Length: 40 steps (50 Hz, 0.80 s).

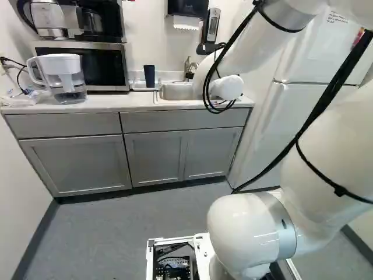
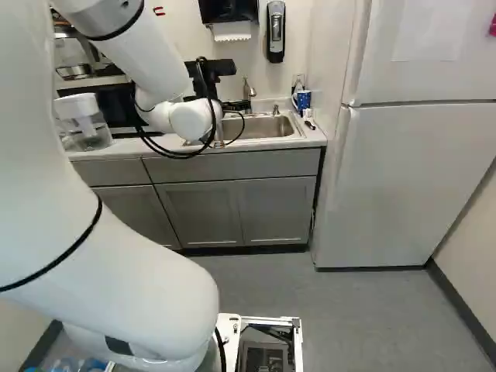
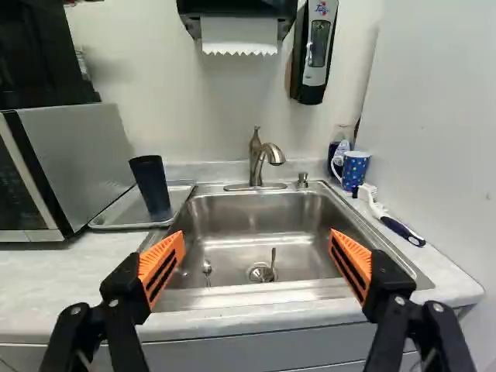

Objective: Rinse the cup and place it in the tray

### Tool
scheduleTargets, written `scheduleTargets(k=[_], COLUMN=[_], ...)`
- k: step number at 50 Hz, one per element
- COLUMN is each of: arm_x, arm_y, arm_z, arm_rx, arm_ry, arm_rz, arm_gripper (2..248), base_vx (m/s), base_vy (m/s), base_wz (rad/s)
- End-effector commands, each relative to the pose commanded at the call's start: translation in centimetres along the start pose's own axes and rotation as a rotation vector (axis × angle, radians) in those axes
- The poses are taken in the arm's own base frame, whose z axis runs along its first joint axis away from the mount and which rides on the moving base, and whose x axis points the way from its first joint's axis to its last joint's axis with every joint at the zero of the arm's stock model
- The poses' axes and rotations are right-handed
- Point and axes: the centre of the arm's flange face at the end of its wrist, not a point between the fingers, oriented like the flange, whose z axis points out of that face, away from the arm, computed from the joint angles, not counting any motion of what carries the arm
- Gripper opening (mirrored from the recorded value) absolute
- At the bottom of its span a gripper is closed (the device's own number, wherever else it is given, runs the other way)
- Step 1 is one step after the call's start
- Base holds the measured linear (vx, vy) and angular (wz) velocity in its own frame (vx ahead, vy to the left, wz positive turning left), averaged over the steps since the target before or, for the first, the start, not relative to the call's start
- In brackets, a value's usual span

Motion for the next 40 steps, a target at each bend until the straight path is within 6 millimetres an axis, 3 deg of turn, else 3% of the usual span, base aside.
scheduleTargets(k=[40], arm_x=[3.6], arm_y=[0.0], arm_z=[1.9], arm_rx=[0.000], arm_ry=[-0.026], arm_rz=[0.000], arm_gripper=[247], base_vx=[0.000], base_vy=[0.000], base_wz=[0.000])
